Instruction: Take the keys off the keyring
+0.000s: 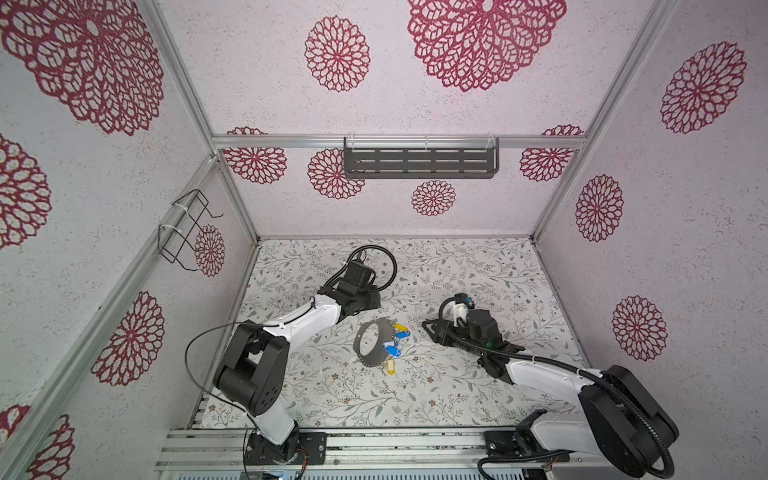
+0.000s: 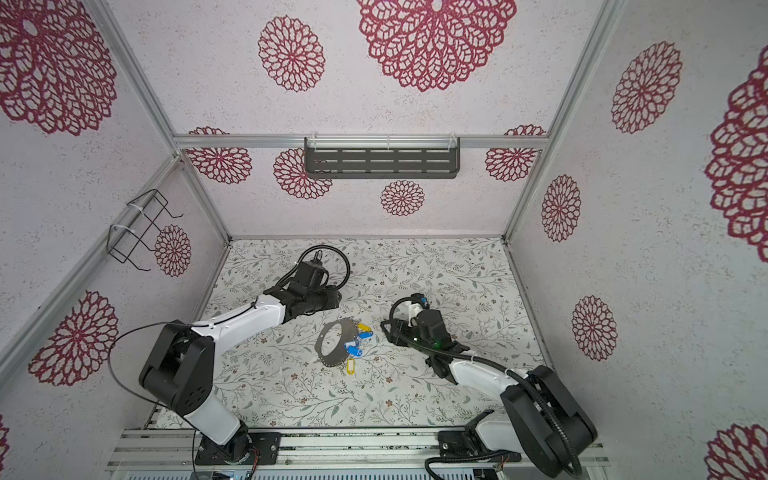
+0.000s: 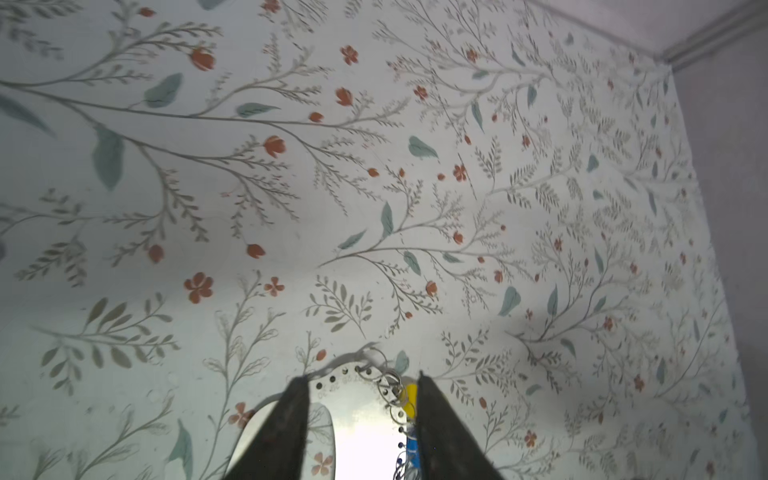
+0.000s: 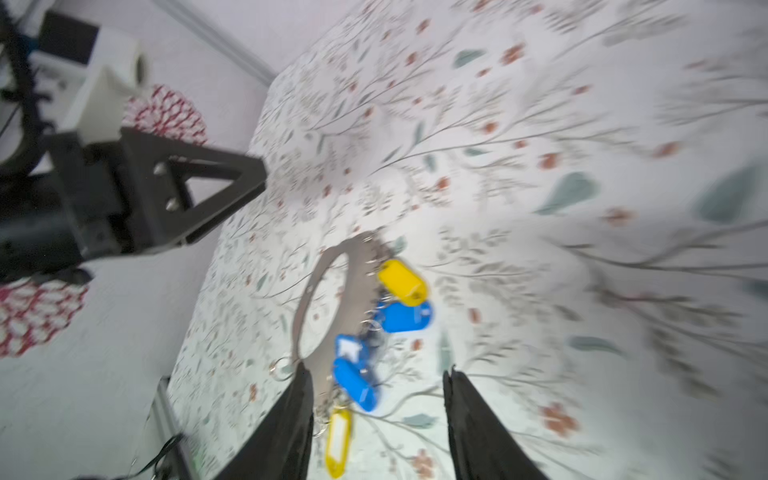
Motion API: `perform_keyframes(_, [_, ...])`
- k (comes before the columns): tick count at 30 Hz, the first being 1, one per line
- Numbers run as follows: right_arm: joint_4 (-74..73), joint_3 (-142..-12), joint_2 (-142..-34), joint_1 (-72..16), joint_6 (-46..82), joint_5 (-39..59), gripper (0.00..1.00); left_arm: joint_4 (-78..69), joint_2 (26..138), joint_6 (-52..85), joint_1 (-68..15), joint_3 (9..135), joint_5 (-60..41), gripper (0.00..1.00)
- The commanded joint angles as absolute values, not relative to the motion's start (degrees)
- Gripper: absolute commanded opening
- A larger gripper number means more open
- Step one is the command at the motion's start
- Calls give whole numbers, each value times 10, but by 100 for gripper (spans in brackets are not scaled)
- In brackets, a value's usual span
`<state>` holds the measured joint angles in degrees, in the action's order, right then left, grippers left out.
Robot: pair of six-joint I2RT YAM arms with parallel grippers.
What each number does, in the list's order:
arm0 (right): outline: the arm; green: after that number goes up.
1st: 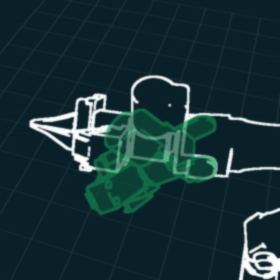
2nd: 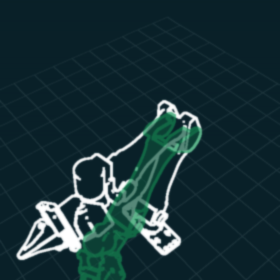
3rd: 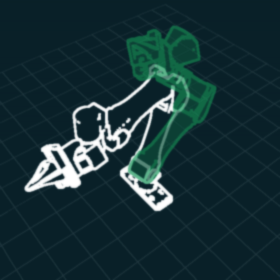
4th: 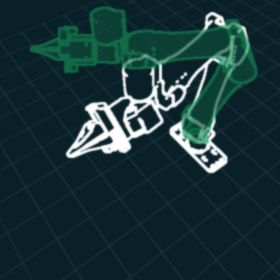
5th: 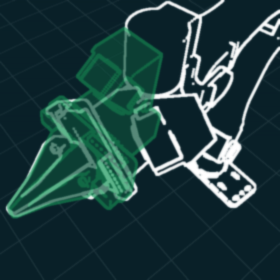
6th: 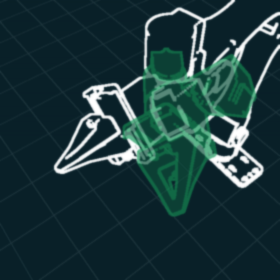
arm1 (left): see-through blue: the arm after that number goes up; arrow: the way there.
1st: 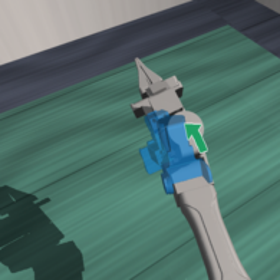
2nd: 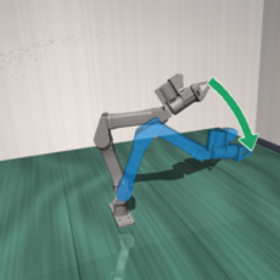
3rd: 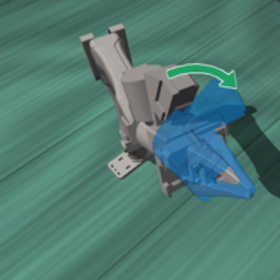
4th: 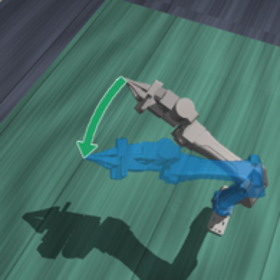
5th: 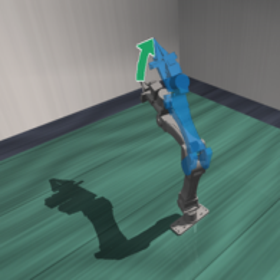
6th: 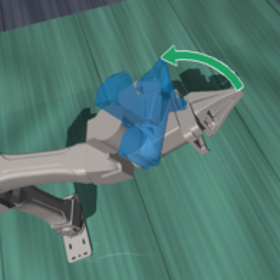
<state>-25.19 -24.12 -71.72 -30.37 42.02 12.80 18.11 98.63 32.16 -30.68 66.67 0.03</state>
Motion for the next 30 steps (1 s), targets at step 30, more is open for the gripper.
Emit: perform_keyframes(30, [-229,-202,-669,-275,397,166,51,461,1205,-14,-352,920,32,50])
